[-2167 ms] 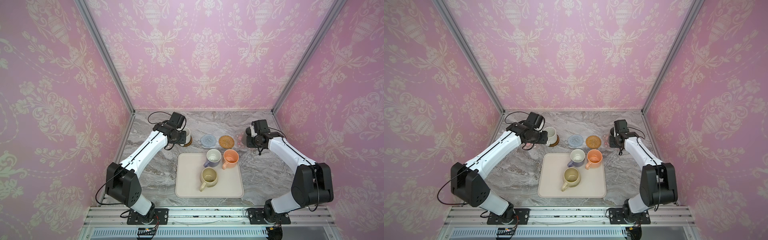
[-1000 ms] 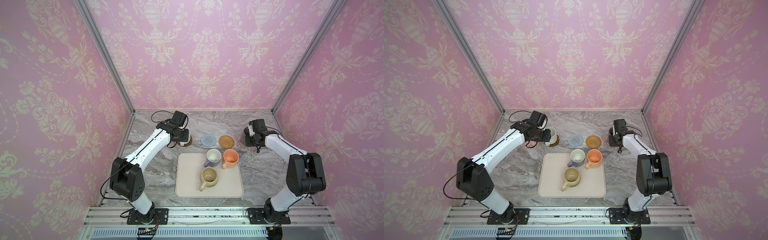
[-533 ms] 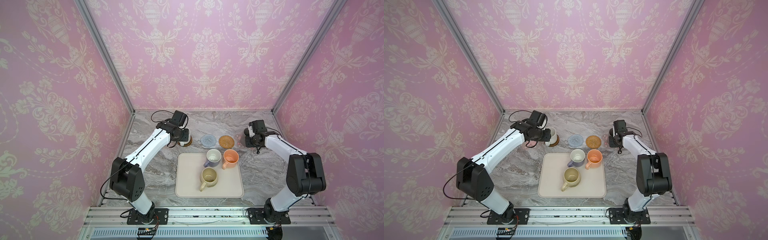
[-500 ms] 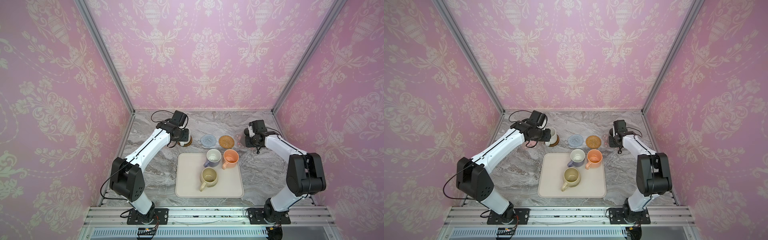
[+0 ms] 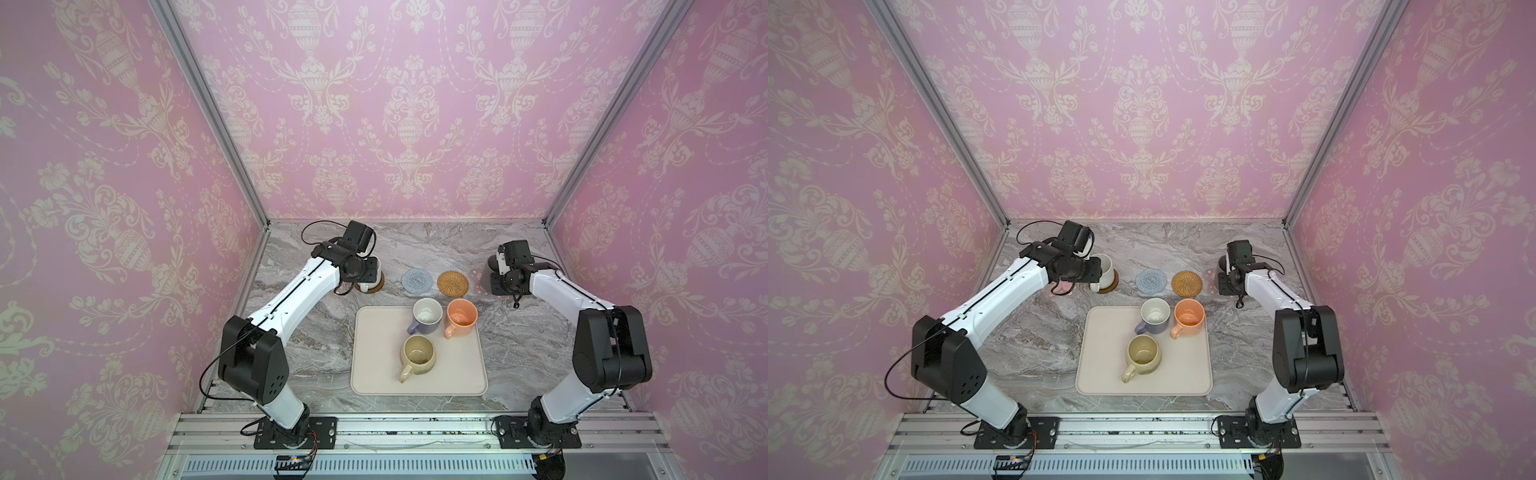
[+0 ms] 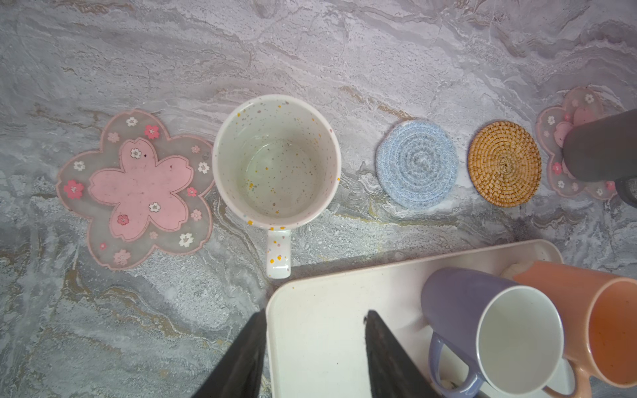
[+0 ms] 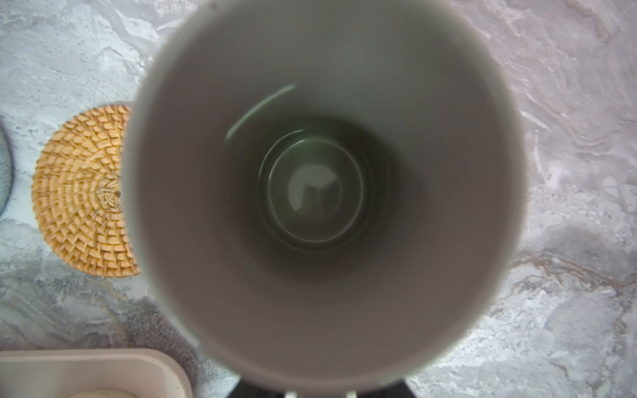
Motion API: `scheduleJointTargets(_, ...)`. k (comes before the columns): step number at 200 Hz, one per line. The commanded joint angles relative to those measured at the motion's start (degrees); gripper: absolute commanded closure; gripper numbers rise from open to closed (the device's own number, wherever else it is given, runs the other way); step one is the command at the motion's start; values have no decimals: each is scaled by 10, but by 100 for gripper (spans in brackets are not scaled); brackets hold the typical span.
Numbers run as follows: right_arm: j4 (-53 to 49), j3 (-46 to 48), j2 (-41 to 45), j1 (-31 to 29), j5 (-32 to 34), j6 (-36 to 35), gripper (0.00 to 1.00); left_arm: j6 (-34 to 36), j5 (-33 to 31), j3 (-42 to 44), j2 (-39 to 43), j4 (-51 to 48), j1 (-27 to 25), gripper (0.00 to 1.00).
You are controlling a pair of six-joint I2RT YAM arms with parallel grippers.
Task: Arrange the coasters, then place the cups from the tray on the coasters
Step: 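Lower the grey mug onto the far pink flower coaster and open right gripper, then raise the right gripper off the grey mug while left gripper moves toward tray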
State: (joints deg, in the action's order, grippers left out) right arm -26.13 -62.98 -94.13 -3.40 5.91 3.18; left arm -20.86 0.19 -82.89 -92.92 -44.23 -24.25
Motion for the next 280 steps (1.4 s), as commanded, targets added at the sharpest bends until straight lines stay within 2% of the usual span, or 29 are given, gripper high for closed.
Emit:
scheduleJointTargets(1,-21,-5,21,3,3,14,66,-5,22,5,18,-6,-5,51)
scheduleJointTargets(74,-53,22,95,2,-6,37,61,6,18,16,31,-24,-20,50)
scheduleJointTargets(138,-83,63,182,2,-40,61,60,7,8,41,68,-42,-28,49)
scheduleJointTargets(182,-108,84,248,1,-35,74,59,3,2,76,113,-49,-34,49)
scheduleJointTargets(216,-138,83,283,1,-55,92,58,-7,1,117,159,-57,-42,49)
scheduleJointTargets(280,-152,151,363,-1,-83,121,56,-30,-8,190,235,-59,-58,50)
